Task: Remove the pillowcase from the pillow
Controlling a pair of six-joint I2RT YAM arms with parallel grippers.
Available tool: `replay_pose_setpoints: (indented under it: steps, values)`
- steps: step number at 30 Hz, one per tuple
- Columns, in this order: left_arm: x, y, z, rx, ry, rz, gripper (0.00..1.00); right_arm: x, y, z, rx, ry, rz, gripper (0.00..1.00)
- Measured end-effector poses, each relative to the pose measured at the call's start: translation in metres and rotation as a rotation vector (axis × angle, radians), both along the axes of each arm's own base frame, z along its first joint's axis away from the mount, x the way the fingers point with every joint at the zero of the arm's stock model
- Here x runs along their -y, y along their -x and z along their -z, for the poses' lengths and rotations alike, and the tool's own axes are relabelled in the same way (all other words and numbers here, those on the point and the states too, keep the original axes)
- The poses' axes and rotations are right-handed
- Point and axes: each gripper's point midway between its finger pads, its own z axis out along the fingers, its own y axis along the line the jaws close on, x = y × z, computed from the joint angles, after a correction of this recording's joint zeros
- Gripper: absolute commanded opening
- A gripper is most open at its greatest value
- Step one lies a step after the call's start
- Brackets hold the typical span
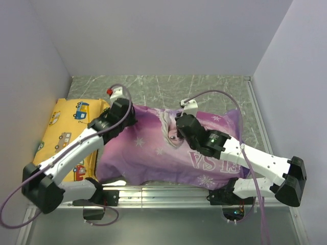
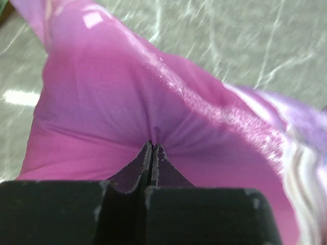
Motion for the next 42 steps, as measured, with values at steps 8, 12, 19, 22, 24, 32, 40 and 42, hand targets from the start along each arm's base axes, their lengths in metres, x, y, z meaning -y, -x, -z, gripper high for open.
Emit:
replay_pose_setpoints:
  steps: [8,12,19,22,24,32,40,42]
  values:
    - [0.017,-0.089,-0.025,-0.004,0.021,0.010,0.00,-0.017,0.027,-0.035,0.056,-0.007,-0.211,0.88]
    - [0.018,-0.127,-0.028,-0.015,0.031,0.023,0.00,-0.036,0.058,-0.043,0.087,0.044,-0.338,0.91]
    - [0.019,-0.158,-0.045,-0.008,0.026,0.065,0.00,-0.058,0.054,0.017,0.085,0.433,-0.333,1.00]
    - [0.021,-0.157,-0.046,-0.009,0.026,0.084,0.00,-0.058,0.042,0.058,0.072,0.643,-0.307,0.98]
    - [0.022,-0.156,-0.046,-0.014,0.026,0.092,0.00,-0.054,0.033,0.076,0.066,0.754,-0.282,0.89]
    - [0.021,-0.153,-0.047,-0.014,0.019,0.124,0.30,-0.049,0.004,0.057,0.078,0.853,-0.203,0.00]
    - [0.020,-0.117,-0.172,0.215,0.094,0.201,0.90,-0.062,-0.002,-0.036,0.021,0.453,-0.347,0.00]
    - [0.014,-0.097,-0.219,0.322,0.125,0.209,0.91,-0.049,-0.010,-0.068,0.010,0.317,-0.346,0.00]
